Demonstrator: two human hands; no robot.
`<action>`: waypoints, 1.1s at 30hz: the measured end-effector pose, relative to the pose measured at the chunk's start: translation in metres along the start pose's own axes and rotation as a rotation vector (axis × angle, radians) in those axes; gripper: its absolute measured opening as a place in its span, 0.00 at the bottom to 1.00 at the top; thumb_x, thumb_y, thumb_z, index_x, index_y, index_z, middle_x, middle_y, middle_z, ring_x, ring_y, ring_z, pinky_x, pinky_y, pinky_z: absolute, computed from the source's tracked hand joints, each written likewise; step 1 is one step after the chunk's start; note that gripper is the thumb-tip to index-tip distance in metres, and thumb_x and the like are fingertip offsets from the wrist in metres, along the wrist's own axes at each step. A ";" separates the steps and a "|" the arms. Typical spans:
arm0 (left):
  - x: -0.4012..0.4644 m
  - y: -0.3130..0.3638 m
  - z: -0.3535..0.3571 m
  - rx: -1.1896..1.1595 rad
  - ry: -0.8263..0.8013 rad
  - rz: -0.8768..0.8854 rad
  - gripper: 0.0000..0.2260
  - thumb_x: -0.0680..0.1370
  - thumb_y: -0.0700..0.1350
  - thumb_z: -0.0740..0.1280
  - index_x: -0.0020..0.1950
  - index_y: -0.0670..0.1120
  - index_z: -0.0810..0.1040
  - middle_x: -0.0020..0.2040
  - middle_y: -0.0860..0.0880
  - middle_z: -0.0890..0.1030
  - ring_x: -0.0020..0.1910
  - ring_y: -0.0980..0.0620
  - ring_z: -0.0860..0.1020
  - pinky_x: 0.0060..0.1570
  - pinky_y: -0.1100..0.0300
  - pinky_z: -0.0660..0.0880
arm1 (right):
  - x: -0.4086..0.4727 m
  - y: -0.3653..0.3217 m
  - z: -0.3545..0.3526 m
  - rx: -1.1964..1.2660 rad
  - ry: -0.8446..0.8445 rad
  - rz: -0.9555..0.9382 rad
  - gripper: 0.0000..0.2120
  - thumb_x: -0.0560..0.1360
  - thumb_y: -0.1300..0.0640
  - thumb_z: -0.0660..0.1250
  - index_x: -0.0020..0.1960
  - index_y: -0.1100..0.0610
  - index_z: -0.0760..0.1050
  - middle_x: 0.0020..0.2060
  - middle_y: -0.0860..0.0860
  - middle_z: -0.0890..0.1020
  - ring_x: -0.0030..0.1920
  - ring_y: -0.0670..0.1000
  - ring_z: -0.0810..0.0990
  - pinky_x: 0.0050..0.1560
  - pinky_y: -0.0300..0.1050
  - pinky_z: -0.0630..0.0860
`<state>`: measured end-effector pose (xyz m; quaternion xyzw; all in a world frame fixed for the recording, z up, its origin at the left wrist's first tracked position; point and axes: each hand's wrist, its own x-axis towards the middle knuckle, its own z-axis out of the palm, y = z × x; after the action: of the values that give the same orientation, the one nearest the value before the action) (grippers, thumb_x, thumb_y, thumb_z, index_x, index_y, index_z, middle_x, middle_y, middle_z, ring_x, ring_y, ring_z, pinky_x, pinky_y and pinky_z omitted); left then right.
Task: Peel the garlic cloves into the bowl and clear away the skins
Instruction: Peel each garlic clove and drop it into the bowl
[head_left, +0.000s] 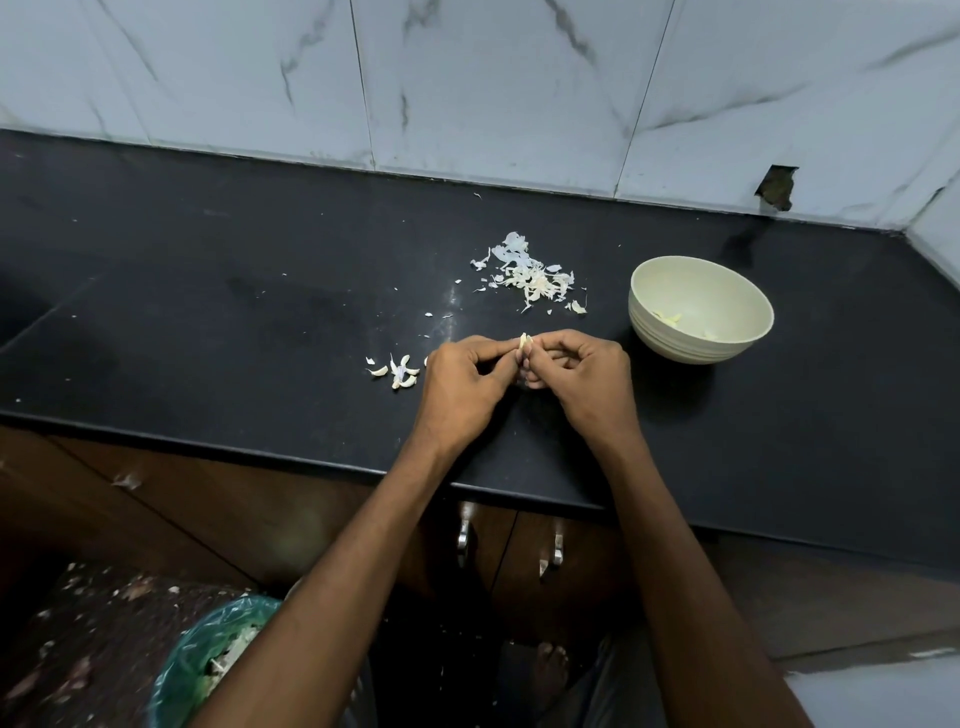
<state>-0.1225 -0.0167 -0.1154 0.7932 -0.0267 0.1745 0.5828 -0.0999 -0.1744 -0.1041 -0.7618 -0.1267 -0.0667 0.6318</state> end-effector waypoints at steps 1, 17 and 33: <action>0.000 0.000 0.000 -0.007 0.001 -0.006 0.08 0.79 0.46 0.73 0.56 0.50 0.88 0.46 0.53 0.87 0.46 0.53 0.86 0.51 0.45 0.83 | 0.000 0.000 -0.001 0.004 -0.007 -0.001 0.01 0.78 0.61 0.74 0.49 0.57 0.85 0.36 0.53 0.87 0.40 0.52 0.88 0.46 0.50 0.85; -0.005 0.013 0.001 0.033 0.069 0.003 0.05 0.77 0.43 0.75 0.50 0.46 0.89 0.41 0.54 0.88 0.39 0.57 0.86 0.43 0.53 0.84 | -0.001 -0.001 0.002 -0.177 0.089 -0.063 0.02 0.76 0.60 0.76 0.44 0.57 0.85 0.33 0.49 0.86 0.35 0.47 0.86 0.42 0.45 0.84; 0.002 0.009 -0.007 -0.520 -0.064 -0.258 0.10 0.80 0.40 0.72 0.54 0.32 0.84 0.42 0.39 0.84 0.38 0.49 0.82 0.45 0.58 0.83 | 0.018 0.009 -0.001 -0.016 0.255 0.119 0.06 0.80 0.58 0.71 0.46 0.58 0.85 0.36 0.53 0.86 0.35 0.50 0.86 0.45 0.52 0.86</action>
<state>-0.1249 -0.0126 -0.1045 0.6191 0.0122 0.0613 0.7829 -0.0801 -0.1752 -0.1077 -0.7583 0.0005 -0.1265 0.6395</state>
